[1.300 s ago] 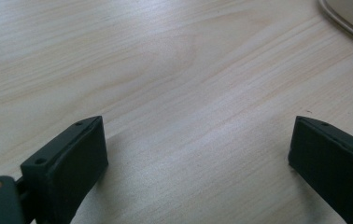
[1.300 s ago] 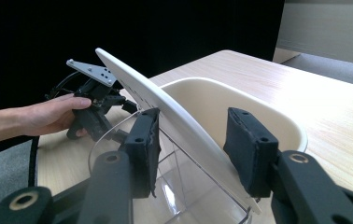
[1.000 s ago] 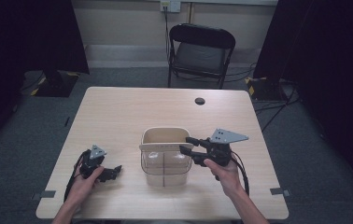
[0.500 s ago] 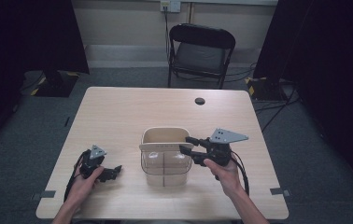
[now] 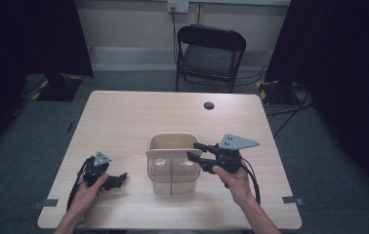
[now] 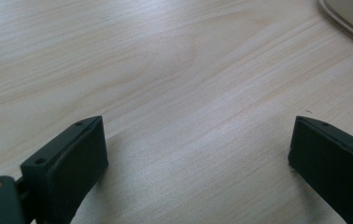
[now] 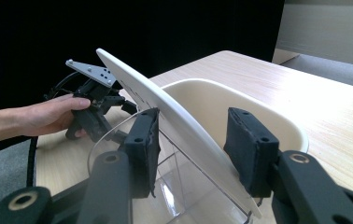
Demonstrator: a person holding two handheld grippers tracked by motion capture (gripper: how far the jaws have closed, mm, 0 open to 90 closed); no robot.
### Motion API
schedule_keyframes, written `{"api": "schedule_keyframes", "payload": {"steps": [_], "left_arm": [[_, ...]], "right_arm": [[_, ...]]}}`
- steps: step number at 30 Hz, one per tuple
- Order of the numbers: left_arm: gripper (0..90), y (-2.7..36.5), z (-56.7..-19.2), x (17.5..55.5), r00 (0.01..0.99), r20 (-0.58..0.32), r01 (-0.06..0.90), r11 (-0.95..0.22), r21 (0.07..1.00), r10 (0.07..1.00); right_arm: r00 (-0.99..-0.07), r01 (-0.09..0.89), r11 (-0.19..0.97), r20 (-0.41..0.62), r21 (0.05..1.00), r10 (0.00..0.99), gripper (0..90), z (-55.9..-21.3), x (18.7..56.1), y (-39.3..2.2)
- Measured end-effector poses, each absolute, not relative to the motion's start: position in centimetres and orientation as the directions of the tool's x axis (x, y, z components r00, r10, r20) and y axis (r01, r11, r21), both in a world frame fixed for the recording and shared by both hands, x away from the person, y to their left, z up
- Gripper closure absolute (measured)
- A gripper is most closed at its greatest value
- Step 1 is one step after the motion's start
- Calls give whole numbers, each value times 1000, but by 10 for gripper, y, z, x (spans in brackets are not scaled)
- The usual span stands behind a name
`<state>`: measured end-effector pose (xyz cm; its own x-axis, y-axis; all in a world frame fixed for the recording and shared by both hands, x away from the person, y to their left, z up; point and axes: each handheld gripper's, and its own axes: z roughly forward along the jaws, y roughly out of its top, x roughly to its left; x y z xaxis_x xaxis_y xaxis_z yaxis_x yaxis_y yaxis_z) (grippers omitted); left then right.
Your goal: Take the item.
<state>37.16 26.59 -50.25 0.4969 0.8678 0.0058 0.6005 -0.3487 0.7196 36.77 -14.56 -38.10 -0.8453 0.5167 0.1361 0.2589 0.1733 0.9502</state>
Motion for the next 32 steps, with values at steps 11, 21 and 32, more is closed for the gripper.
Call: {"api": "schedule_keyframes", "payload": {"steps": [11, 21, 32], "left_arm": [[39, 266, -503, 372, 497, 5, 600, -348, 720, 868], [38, 266, -503, 372, 497, 4, 600, -348, 720, 868], [38, 266, -503, 372, 496, 5, 601, -348, 720, 868]], "right_arm": [[-846, 258, 174, 135, 950, 516, 548, -381, 368, -145], [-846, 255, 178, 130, 950, 516, 546, -381, 368, -145], [-845, 253, 175, 129, 951, 518, 544, -381, 368, -144]]}}
